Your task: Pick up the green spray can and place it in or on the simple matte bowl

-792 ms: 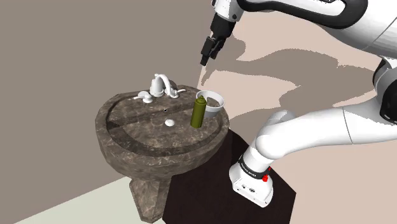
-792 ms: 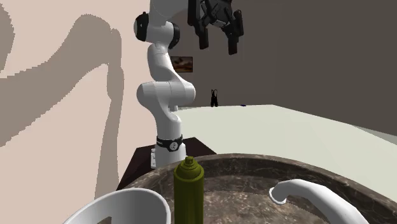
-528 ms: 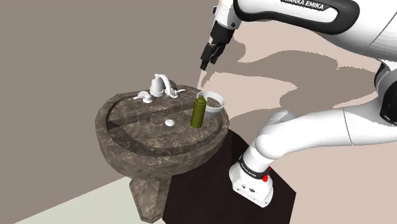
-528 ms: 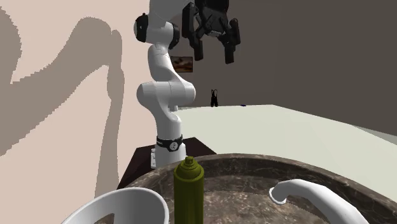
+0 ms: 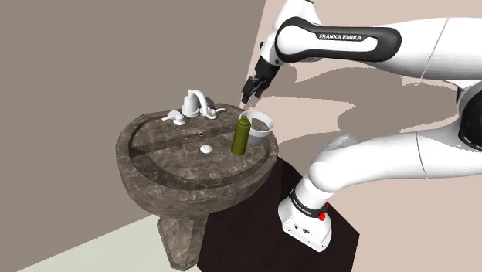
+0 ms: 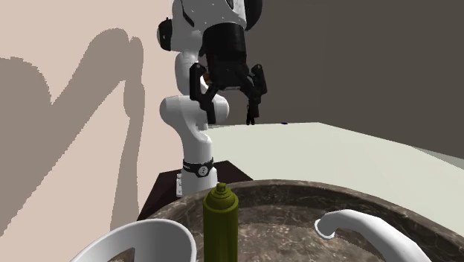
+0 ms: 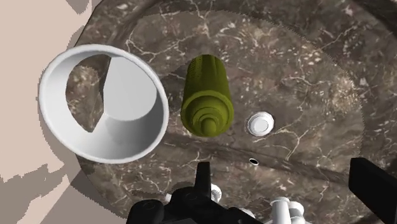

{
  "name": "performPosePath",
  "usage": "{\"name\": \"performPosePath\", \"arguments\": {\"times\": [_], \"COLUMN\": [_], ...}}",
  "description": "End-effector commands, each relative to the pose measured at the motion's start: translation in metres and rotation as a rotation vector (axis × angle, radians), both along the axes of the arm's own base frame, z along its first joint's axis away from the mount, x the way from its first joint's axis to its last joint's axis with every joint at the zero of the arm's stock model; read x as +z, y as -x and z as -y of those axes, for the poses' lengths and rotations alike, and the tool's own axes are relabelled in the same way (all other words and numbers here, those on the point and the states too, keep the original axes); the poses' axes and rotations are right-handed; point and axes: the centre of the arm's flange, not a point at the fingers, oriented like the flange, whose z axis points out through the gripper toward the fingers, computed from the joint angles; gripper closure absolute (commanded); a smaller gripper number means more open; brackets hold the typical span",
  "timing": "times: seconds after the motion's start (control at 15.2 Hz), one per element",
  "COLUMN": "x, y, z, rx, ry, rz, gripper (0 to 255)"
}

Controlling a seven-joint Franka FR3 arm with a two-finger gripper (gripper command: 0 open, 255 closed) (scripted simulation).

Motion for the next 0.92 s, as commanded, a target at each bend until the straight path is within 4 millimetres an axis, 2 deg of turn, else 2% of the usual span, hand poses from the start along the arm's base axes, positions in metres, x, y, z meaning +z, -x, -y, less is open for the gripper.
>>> {"name": "performPosePath", "arguments": {"times": [0.0,0.46,0.86], "x": [-0.028,-0.116,-0.147], "y": [0.000,0.000,-0.006], "z": [0.014,0.052,0.049], "rx": [-0.035,-0.150,-0.150], "ry": [-0.018,-0.080,-0.080], "rz": [0.008,0.028,0.028], "gripper": [0,0,0]}}
